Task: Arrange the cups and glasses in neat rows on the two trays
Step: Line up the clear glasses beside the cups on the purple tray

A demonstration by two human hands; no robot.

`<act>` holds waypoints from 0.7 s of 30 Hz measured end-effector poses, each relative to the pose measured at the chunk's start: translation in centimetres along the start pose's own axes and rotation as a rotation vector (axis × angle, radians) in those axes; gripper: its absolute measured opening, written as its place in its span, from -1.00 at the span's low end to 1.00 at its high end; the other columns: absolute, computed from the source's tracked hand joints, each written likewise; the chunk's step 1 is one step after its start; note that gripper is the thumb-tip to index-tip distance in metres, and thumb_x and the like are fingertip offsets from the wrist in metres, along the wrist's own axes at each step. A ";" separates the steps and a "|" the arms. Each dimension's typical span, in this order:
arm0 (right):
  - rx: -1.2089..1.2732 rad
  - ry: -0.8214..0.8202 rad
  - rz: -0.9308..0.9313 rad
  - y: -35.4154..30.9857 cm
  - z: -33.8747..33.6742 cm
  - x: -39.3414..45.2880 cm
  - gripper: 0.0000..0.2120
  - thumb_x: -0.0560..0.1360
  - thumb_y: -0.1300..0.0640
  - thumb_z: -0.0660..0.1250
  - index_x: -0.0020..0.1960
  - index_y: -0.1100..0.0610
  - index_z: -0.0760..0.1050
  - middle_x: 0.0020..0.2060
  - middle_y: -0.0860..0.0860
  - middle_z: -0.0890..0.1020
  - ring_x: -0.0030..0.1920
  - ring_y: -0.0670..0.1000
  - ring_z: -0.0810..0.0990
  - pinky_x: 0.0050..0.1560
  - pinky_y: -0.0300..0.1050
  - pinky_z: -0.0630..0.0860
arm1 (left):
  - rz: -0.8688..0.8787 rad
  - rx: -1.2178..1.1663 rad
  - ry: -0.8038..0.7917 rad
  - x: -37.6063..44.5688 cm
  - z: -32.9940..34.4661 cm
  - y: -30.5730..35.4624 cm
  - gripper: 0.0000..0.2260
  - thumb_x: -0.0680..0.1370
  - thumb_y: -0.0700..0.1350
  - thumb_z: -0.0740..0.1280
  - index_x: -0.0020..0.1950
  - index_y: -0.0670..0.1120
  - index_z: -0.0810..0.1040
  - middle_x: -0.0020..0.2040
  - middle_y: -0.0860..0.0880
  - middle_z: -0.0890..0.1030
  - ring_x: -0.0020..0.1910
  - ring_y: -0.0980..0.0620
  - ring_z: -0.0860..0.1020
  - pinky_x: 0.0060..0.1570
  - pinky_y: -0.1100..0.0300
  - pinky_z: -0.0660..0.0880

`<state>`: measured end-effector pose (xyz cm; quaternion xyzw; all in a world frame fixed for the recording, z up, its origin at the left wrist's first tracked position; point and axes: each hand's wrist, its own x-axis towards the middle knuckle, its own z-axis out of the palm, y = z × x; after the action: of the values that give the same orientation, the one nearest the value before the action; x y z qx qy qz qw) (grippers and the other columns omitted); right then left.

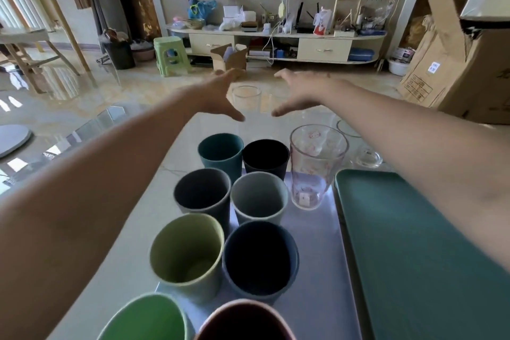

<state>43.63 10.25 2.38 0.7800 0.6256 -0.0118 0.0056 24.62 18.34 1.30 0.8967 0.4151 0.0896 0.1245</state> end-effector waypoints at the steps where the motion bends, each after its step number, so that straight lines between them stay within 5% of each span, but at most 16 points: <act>1: -0.017 -0.044 0.007 0.0 0.3 1.0 0.00 0.25 -0.37 0.40 0.50 -0.08 -0.02 0.50 0.08 0.19 0.46 0.20 0.20 0.40 0.31 0.13 | 0.009 0.032 -0.040 1.2 0.3 0.3 0.00 0.27 0.10 0.55 0.53 0.09 -0.01 0.52 -0.12 0.13 0.45 -0.19 0.19 0.39 -0.18 0.22; 4: 0.004 -0.147 0.009 0.0 1.6 3.8 0.05 0.18 -0.37 0.44 0.49 -0.06 0.03 0.49 0.03 0.22 0.43 0.18 0.28 0.37 0.25 0.25 | 0.022 0.089 -0.099 4.1 1.4 0.6 0.04 0.24 0.14 0.55 0.53 0.13 -0.04 0.52 -0.11 0.11 0.46 -0.19 0.17 0.39 -0.19 0.21; 7: 0.079 -0.106 -0.025 0.0 2.3 4.7 -0.15 0.21 -0.26 0.50 0.34 0.05 0.24 0.31 0.05 0.42 0.20 0.14 0.44 0.22 0.10 0.40 | 0.031 0.066 -0.100 5.2 2.7 0.9 -0.10 0.29 0.13 0.53 0.50 0.07 0.12 0.48 -0.12 0.19 0.41 -0.15 0.25 0.37 -0.12 0.26; 10: 0.201 -0.052 -0.046 -0.2 2.2 4.1 -0.29 0.22 -0.17 0.55 0.21 0.09 0.33 0.08 0.03 0.45 0.00 0.08 0.44 -0.07 -0.09 0.38 | 0.034 -0.006 0.016 5.2 3.9 1.0 -0.26 0.31 0.09 0.53 0.40 -0.01 0.27 0.34 -0.17 0.30 0.20 -0.14 0.40 0.18 -0.02 0.41; 13: 0.228 0.077 -0.060 -0.8 2.3 3.5 -0.30 0.17 -0.16 0.57 0.15 0.08 0.35 -0.01 0.02 0.44 -0.05 0.07 0.44 -0.14 -0.11 0.35 | 0.050 -0.003 0.168 4.6 4.7 1.0 -0.35 0.32 0.07 0.53 0.29 -0.13 0.36 0.23 -0.22 0.37 -0.06 -0.10 0.42 -0.05 0.08 0.43; 21: 0.468 0.380 -0.124 -1.6 -3.5 -0.5 -0.34 0.18 -0.08 0.58 0.14 0.08 0.35 0.05 0.07 0.45 0.00 0.04 0.43 -0.11 -0.14 0.34 | 0.049 0.034 0.433 -0.3 -0.9 3.3 -0.38 0.32 0.00 0.54 0.29 -0.09 0.39 0.29 -0.20 0.35 0.11 -0.18 0.48 -0.01 0.11 0.44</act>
<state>42.00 10.19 5.91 0.7088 0.6420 -0.0099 -0.2921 26.57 16.21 3.07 0.8682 0.4118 0.2763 0.0152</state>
